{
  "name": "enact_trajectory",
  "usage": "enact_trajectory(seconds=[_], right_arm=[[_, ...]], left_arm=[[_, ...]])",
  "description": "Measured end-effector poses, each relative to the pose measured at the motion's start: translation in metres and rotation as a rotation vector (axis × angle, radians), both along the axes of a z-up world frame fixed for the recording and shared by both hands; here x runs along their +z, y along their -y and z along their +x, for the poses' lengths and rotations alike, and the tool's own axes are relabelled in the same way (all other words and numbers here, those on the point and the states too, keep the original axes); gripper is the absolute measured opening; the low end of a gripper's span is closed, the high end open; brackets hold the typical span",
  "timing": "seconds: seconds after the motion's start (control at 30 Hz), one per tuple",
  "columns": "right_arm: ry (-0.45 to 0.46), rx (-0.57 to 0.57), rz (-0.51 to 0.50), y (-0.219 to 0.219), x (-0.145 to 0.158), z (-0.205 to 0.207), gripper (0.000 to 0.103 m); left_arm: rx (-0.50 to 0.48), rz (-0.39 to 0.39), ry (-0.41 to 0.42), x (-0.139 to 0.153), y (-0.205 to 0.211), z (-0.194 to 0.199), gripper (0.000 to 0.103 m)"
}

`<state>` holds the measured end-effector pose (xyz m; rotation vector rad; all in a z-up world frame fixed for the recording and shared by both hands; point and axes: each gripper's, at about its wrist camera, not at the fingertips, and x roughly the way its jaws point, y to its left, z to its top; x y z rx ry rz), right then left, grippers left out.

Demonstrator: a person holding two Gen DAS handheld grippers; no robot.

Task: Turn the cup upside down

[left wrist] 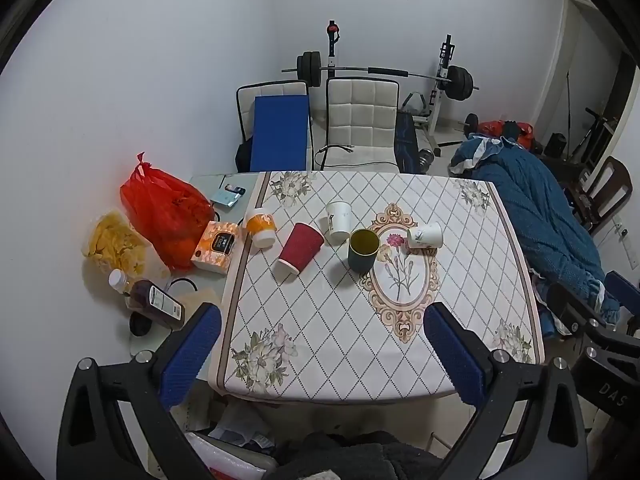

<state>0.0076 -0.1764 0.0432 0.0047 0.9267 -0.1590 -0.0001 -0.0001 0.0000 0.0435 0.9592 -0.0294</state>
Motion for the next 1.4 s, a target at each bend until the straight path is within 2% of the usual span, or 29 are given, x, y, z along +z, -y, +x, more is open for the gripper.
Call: enact_trajectory(seconds=[0.97, 1.17, 1.4], right_arm=[[0.027, -0.002, -0.009, 0.0, 0.011, 0.0, 0.103], [0.029, -0.001, -0.005, -0.002, 0.009, 0.002, 0.103], [0.026, -0.001, -0.001, -0.004, 0.022, 0.012, 0.103]], left_arm=[[0.001, -0.003, 0.018, 0.007, 0.001, 0.007, 0.103], [0.003, 0.0, 0.028, 0.016, 0.001, 0.009, 0.103], [0.001, -0.005, 0.04, 0.018, -0.004, 0.011, 0.103]])
